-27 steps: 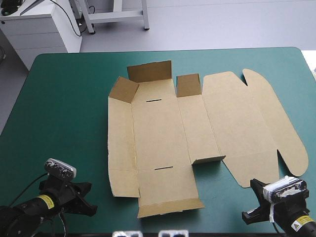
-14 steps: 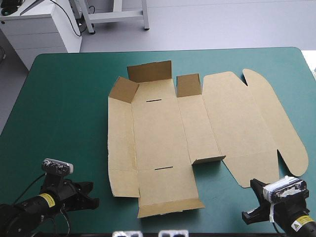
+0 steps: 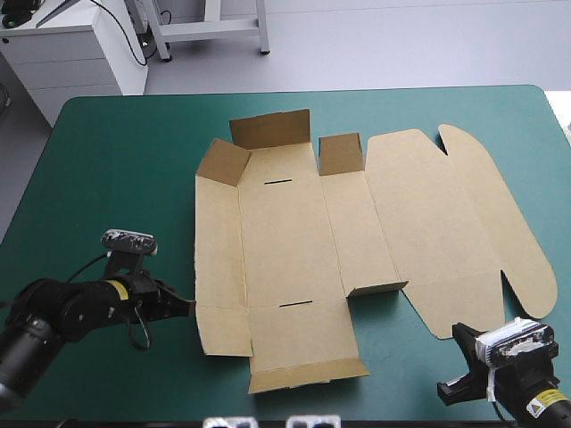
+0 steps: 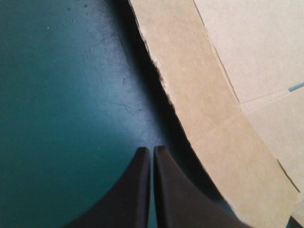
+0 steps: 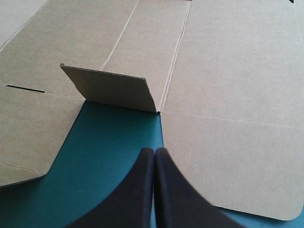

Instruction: Fold the box

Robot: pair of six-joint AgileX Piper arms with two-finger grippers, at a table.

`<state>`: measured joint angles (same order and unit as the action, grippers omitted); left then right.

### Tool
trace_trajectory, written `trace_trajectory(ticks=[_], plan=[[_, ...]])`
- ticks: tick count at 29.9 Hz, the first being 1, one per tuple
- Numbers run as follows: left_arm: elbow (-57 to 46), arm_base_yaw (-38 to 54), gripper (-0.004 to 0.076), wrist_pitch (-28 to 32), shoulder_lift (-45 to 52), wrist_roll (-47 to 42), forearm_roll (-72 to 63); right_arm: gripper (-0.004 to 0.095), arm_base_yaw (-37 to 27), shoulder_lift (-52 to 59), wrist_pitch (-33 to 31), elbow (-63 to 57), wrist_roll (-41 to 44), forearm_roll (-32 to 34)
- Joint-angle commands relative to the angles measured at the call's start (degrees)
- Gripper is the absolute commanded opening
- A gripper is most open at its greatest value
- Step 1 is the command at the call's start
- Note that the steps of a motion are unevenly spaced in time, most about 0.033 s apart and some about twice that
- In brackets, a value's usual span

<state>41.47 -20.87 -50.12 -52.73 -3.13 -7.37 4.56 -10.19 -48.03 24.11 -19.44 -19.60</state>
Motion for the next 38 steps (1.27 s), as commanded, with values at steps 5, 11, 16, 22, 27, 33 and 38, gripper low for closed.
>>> trace_trajectory(ticks=[5, 11, 16, 22, 27, 33, 38], plan=[[8.7, 11.2, 0.0015, 0.4, -9.5, 18.3, -16.6, -0.002, 0.2, -0.7, 3.5, 1.5, -0.6, -0.7], [9.6, 32.3, 0.0015, -18.7, -14.1, 43.7, -45.2, -0.002, 0.2, -0.7, 3.5, 1.5, -0.6, -0.7], [7.5, 44.0, 0.0015, -23.9, -14.7, 46.2, -51.1, -0.002, 0.2, -0.7, 3.5, 1.5, -0.9, -0.7], [4.2, 44.1, 0.0034, -23.9, -14.7, 44.1, -50.1, -0.002, 0.2, -0.7, 3.5, 1.5, -0.9, -0.7], [-1.2, 43.4, 0.0279, -23.0, -14.7, 45.5, -54.6, -0.002, 0.2, -0.7, 3.5, 1.5, -0.8, -0.7], [-4.1, 43.3, 0.064, -20.8, -14.7, 46.4, -57.1, -0.002, 0.2, -0.7, 3.5, 1.5, -0.8, -0.7], [-4.1, 41.1, 0.0638, -16.7, -14.7, 44.9, -57.3, -0.002, 0.2, -0.7, 3.5, 1.5, -0.8, -0.7]])
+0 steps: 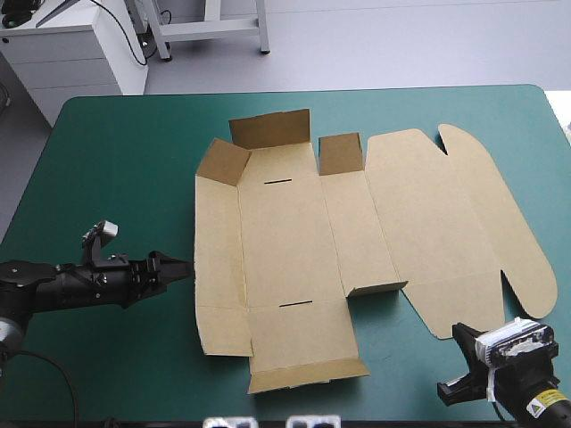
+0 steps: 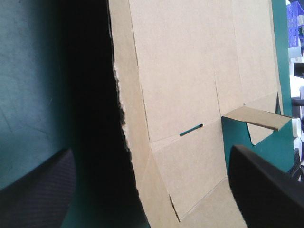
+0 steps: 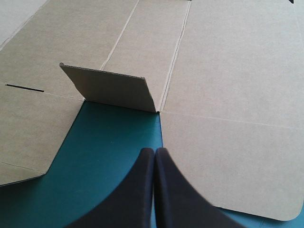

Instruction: Fold the box

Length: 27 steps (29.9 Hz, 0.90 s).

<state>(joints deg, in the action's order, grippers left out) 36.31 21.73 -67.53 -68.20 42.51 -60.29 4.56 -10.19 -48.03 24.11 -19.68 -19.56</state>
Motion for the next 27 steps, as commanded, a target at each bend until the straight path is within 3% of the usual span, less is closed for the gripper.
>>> trace_trajectory(ticks=[1, 9, 22, 27], plan=[[1.1, -2.4, 0.0638, 1.4, 0.7, -1.1, -4.3, -0.002, 0.2, -0.7, 3.5, 1.5, -0.5, -0.8], [1.1, -11.1, 0.0638, 10.0, -0.3, -7.7, -1.3, -0.002, 0.2, -0.7, 3.5, 1.5, -0.5, -0.8], [1.2, -20.4, 0.0637, 16.8, -12.3, -3.2, -10.5, -0.002, 0.2, -0.7, 3.5, 1.5, -0.8, -0.8], [1.2, -21.5, 0.0557, 18.0, -14.1, -2.9, -12.4, -0.002, 0.2, -0.7, 3.5, 1.5, -0.8, -0.8]])
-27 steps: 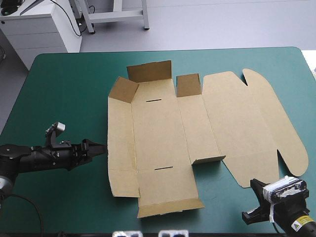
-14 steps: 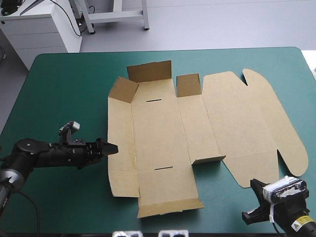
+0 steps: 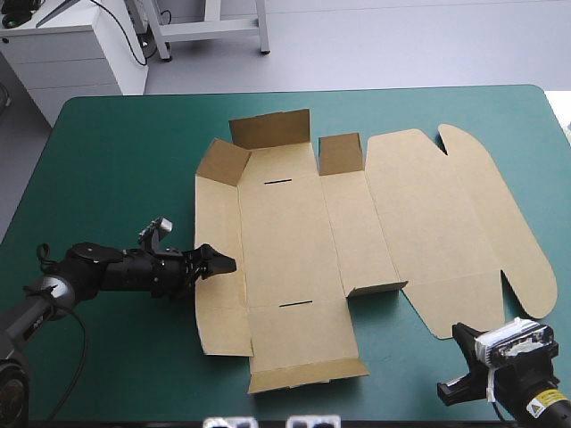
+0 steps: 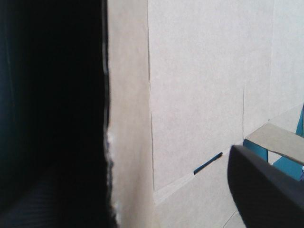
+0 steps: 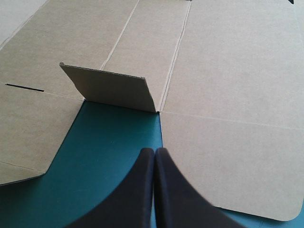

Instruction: Fold the box

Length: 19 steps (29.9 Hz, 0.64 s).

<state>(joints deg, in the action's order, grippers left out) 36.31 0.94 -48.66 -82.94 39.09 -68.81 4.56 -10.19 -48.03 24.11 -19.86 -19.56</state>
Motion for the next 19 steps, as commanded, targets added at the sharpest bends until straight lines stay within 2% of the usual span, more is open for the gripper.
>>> trace_trajectory(ticks=[1, 5, 10, 12, 13, 17, 19], plan=[[1.2, -0.7, 0.0534, -1.0, 0.3, 0.5, -3.8, -0.002, 0.2, -0.7, 3.5, 1.5, -0.6, -0.8], [1.2, -0.7, 0.0436, -1.0, -0.8, 2.0, -6.2, -0.002, 0.2, -0.7, 3.5, 1.5, -0.7, -0.8], [1.2, -0.7, 0.0379, -0.8, -2.2, 4.8, -11.7, -0.002, 0.2, -0.7, 3.8, 1.5, -0.8, -0.8], [1.2, -0.7, 0.029, -0.8, -2.5, 4.8, -12.0, -0.002, 0.2, -0.7, 3.7, 1.5, -0.8, -0.8], [1.2, -0.7, 0.0221, -0.8, -2.7, 4.8, -11.8, -0.002, 0.2, -0.7, 3.7, 1.5, -0.8, -0.8], [1.2, -0.7, -0.0011, -5.3, -3.1, 5.9, -11.0, -0.002, 0.2, -0.7, 3.7, 1.5, -0.8, -0.8], [1.2, -0.7, -0.0006, -7.5, -3.1, 6.3, -11.0, -0.002, 0.2, -0.7, 3.7, 1.5, -0.8, -0.8]])
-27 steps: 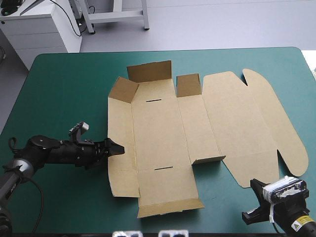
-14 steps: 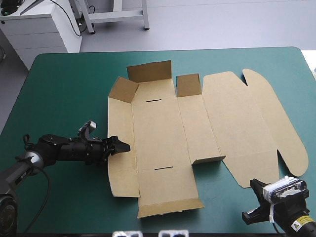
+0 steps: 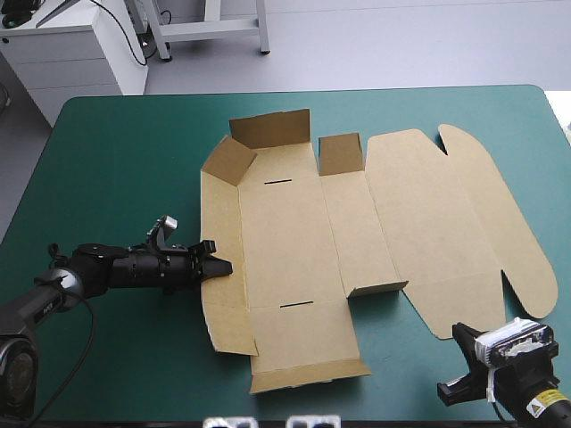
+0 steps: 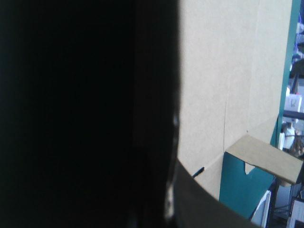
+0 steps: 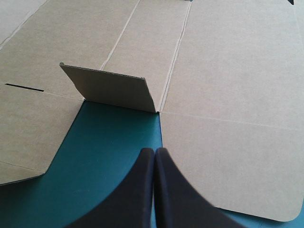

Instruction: Fold the box

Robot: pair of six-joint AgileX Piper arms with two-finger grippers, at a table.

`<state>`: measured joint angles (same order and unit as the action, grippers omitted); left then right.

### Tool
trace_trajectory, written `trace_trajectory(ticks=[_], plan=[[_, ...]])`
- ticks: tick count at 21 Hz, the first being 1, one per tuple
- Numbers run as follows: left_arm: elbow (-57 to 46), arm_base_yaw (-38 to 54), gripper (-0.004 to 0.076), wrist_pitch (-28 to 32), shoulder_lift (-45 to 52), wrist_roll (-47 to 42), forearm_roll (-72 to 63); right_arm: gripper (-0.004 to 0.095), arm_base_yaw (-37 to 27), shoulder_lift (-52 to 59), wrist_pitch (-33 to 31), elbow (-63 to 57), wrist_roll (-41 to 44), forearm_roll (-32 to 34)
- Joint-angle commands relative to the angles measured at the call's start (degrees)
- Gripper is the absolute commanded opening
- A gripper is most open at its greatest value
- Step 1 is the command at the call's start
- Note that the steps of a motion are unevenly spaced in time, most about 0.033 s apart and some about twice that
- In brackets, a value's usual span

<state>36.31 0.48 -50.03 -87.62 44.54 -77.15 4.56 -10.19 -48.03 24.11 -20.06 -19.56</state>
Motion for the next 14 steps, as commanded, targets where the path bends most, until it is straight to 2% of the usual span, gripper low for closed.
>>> trace_trajectory(ticks=[1, 5, 6, 9, 11, 14], plan=[[1.2, -0.2, -0.0007, -6.4, 1.5, 1.3, -2.7, -0.002, 0.2, -0.7, 3.7, 1.5, -0.6, -0.8], [1.2, -0.2, -0.0008, -3.8, 1.5, 6.7, -3.1, -0.002, 0.2, -0.7, 3.6, 1.5, -0.6, -0.8], [1.6, -0.2, -0.0008, -3.8, 1.5, 11.8, -3.1, -0.002, 0.2, -0.7, 3.6, 1.5, -0.6, -0.8], [5.6, -0.2, -0.0008, -6.1, 1.5, 13.5, -0.6, -0.002, 0.2, -0.7, 3.6, 1.5, -1.2, -0.8], [15.1, -0.2, -0.0008, -8.7, 1.5, 9.6, 9.7, -0.002, 0.2, -0.7, 3.6, 1.5, -1.2, -0.8], [26.7, -1.6, -0.0008, -8.2, 1.6, 0.4, 25.7, -0.002, 0.2, -0.7, 3.6, 1.5, -1.2, -0.8]])
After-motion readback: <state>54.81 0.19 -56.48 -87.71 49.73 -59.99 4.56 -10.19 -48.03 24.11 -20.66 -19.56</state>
